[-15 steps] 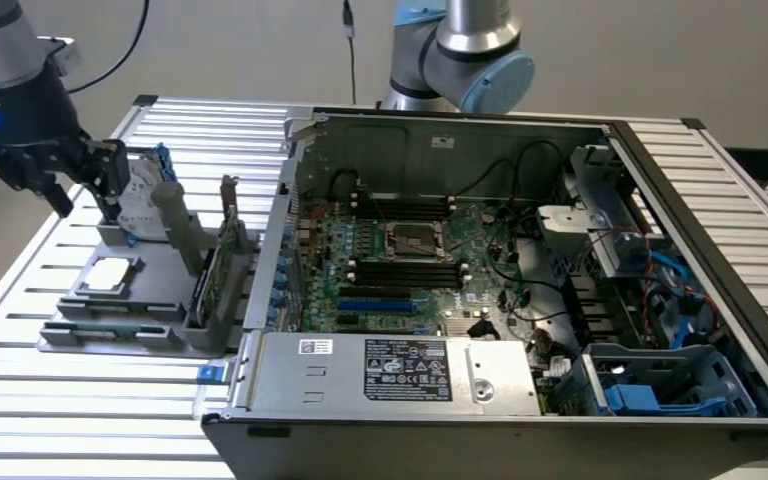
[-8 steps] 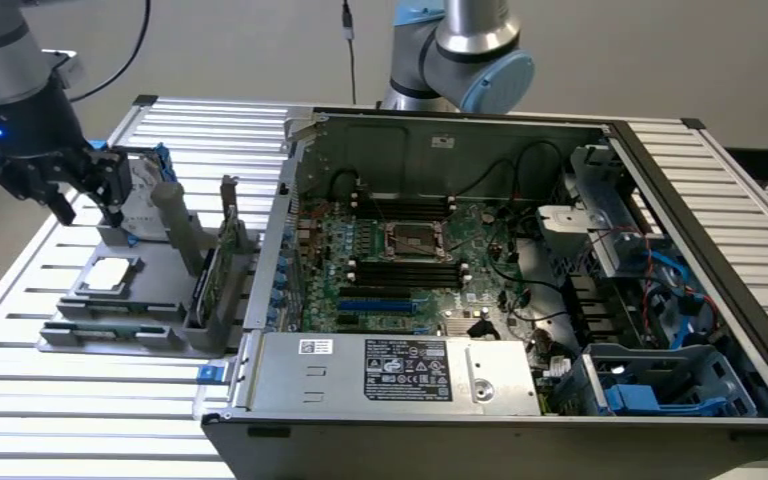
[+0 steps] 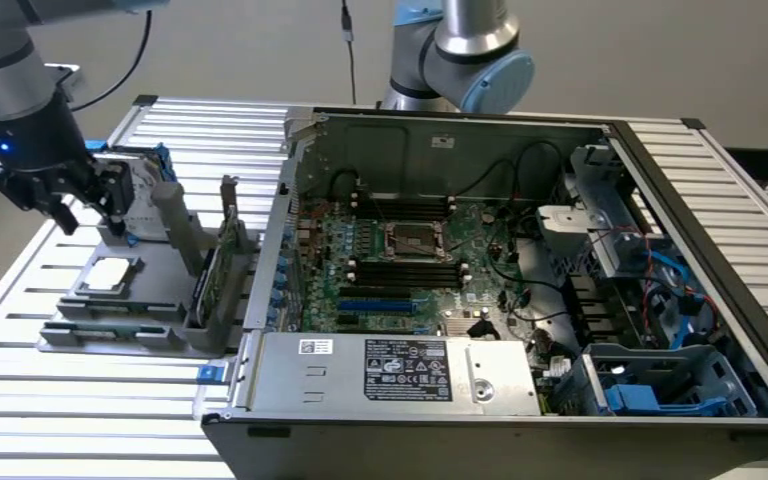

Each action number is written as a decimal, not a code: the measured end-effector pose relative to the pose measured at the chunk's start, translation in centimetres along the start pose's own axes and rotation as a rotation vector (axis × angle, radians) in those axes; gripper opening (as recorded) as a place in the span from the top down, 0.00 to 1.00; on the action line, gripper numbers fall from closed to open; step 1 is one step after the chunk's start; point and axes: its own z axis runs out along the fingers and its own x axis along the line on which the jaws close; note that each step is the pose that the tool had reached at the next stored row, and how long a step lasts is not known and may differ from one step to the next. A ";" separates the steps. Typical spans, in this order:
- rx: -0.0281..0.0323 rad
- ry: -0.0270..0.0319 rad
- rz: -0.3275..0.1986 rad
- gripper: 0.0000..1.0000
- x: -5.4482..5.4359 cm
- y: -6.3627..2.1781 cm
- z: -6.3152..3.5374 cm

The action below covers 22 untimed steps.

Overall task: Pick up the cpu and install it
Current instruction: 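Pick up the cpu and move it towards the insertion slot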

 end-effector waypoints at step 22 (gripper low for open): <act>-0.0001 0.0002 -0.012 0.38 0.3 -1.75 3.96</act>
